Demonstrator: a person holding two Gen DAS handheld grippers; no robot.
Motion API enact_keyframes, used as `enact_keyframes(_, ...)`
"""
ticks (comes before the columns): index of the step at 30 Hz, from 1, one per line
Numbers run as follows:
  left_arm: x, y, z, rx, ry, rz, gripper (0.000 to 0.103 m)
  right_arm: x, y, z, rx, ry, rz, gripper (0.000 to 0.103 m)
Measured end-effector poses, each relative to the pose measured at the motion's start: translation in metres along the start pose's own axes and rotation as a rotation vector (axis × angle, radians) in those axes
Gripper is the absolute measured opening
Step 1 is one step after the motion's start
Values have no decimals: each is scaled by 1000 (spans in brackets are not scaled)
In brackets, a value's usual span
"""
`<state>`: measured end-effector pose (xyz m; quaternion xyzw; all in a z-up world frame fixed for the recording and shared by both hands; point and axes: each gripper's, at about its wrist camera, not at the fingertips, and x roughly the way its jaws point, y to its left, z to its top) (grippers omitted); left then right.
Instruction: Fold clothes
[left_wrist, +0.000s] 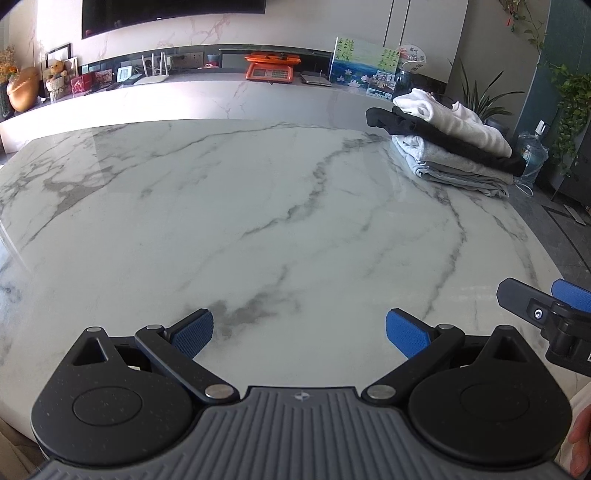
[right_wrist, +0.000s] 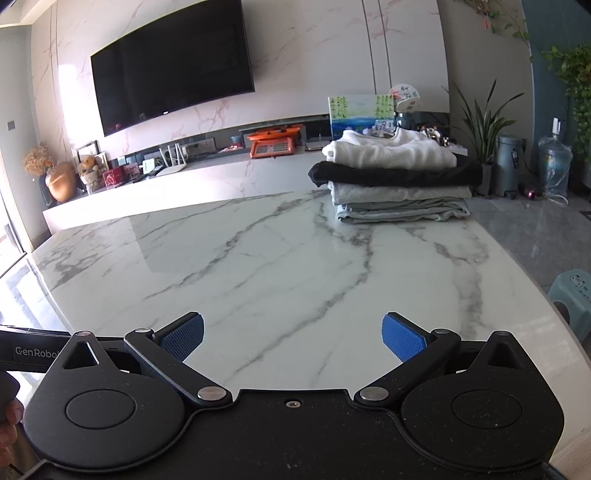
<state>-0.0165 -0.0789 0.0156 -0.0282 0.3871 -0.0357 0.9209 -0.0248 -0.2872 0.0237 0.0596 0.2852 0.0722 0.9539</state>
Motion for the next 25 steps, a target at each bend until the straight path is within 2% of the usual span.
enact_keyframes(5,-2,-1,-2,41,-10,29,100,0,5,-3,-12,-5,2,102)
enact_keyframes(25,-2,14,-2,13,-21,41,98,2,9,4,-37,5,0,102)
